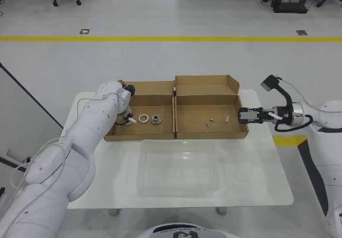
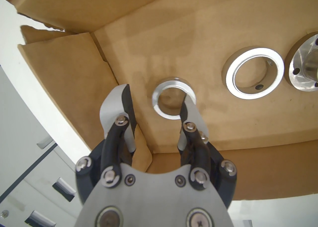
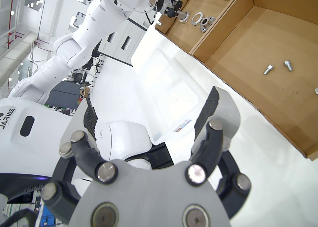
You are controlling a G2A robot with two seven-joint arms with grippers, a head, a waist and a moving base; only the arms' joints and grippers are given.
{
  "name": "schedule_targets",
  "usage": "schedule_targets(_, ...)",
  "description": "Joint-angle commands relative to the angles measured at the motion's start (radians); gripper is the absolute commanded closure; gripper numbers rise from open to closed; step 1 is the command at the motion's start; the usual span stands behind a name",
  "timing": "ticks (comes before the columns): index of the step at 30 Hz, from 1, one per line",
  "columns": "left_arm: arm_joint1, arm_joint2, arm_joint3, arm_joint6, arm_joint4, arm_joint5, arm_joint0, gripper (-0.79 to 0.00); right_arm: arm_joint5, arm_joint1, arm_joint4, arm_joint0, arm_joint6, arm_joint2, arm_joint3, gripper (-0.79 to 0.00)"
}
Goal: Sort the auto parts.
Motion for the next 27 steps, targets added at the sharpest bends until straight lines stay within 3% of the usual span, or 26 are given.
schedule_targets(1,-0.002,-0.002,0.003,0.007,0.008,0.003,-0.009,-0.785,0.0,0.0,0.0,0.0,0.0,0.0,0.0,-0.785)
schedule_targets(9,0.014,-0.055,-0.037,0.029,-0.033,-0.019,-0.046,-0.785,0.0,0.0,0.0,0.0,0.0,0.0,0.0,-0.785)
schedule_targets(13,0.045,-0.112,-0.114,0.032,-0.083,-0.088,-0.048,-0.785,0.0,0.0,0.0,0.0,0.0,0.0,0.0,-0.785)
schedule_targets(16,0.082,-0.172,-0.221,0.013,-0.126,-0.137,-0.024,-0.785,0.0,0.0,0.0,0.0,0.0,0.0,0.0,-0.785)
schedule_targets(18,0.114,-0.219,-0.324,-0.014,-0.137,-0.143,0.009,-0.785,0.0,0.0,0.0,0.0,0.0,0.0,0.0,-0.785)
schedule_targets(21,0.17,-0.321,-0.554,-0.084,-0.167,-0.133,0.102,-0.785,0.0,0.0,0.0,0.0,0.0,0.0,0.0,-0.785)
schedule_targets(27,0.275,-0.607,-1.133,-0.254,-0.268,-0.084,0.418,-0.785,0.0,0.0,0.0,0.0,0.0,0.0,0.0,-0.785)
